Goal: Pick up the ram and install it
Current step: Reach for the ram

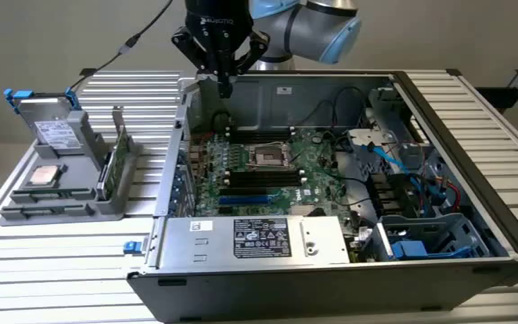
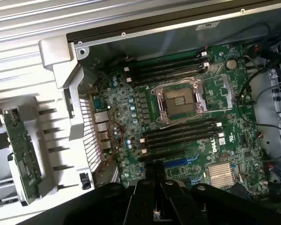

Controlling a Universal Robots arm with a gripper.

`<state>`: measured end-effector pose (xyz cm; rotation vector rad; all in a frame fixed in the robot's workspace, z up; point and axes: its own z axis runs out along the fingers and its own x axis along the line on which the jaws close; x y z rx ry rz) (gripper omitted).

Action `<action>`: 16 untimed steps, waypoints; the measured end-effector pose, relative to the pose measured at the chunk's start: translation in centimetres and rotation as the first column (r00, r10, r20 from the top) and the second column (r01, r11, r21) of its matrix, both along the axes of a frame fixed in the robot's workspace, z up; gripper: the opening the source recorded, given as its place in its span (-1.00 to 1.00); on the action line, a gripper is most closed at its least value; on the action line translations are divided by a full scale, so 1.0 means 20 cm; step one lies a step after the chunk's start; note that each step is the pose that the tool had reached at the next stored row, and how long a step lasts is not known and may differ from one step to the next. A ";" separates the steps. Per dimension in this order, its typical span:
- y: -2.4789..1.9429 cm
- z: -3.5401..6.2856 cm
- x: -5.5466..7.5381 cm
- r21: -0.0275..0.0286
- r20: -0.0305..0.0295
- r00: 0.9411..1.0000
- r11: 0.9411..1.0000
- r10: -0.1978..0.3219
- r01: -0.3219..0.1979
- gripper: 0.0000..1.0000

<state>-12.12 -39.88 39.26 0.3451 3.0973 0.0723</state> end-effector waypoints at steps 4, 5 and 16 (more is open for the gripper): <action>0.000 0.000 0.00 0.000 0.000 1.000 1.000 -0.001 0.001 -0.80; 0.000 0.000 0.00 0.000 0.000 1.000 1.000 -0.002 0.002 -0.80; 0.000 0.000 -0.01 0.000 -0.001 1.000 1.000 -0.006 0.006 -0.80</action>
